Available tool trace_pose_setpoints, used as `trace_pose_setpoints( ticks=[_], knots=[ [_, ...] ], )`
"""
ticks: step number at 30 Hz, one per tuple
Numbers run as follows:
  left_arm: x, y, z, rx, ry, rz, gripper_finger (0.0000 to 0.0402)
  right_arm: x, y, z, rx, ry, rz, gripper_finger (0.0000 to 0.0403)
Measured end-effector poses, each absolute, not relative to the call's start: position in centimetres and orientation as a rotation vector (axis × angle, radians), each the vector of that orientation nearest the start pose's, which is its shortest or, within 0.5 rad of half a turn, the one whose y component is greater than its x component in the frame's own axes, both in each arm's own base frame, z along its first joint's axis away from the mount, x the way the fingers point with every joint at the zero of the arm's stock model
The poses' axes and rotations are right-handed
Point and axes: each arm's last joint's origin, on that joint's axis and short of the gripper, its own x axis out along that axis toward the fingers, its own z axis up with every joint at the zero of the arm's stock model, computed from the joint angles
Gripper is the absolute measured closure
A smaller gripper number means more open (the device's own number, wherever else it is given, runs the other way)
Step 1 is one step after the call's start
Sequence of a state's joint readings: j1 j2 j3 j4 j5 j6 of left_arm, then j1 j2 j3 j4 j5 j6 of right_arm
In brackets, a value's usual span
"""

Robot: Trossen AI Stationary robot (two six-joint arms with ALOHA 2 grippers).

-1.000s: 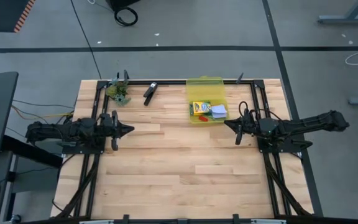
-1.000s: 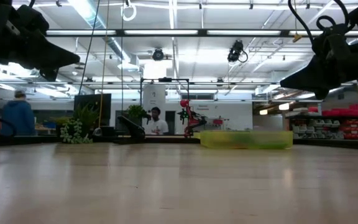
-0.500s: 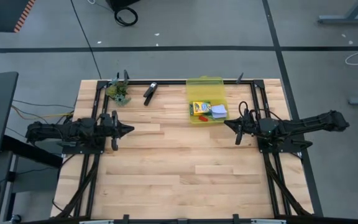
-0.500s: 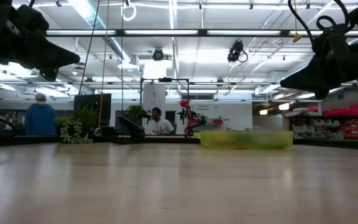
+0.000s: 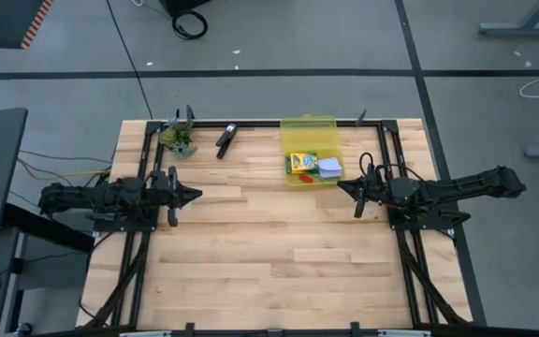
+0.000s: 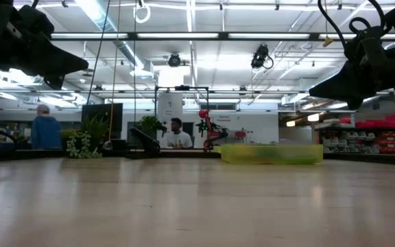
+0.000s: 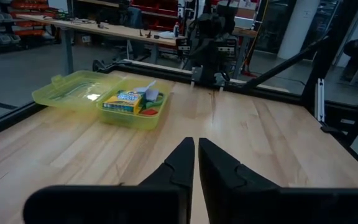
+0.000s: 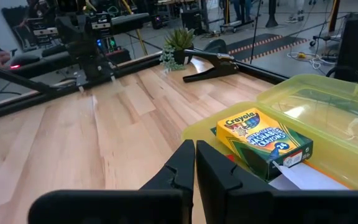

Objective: Pack school essentials
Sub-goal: Return to Home Position

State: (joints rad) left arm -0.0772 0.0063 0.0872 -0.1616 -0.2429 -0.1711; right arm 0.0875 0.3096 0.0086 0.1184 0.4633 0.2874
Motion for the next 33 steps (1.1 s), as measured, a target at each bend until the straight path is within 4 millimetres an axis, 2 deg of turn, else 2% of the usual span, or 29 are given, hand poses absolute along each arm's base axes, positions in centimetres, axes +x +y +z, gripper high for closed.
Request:
trace_pose_setpoints(
  ticks=[9,33],
  knots=[
    [9.12,-0.01,17.7,-0.158,0.065,0.172,0.0381,11.31,-0.31,15.16,0.233,0.121,-0.397,0.0382],
    [9.11,-0.01,17.72,-0.157,0.065,0.172,0.0373,11.31,-0.31,15.16,0.233,0.122,-0.397,0.0382]
  ],
)
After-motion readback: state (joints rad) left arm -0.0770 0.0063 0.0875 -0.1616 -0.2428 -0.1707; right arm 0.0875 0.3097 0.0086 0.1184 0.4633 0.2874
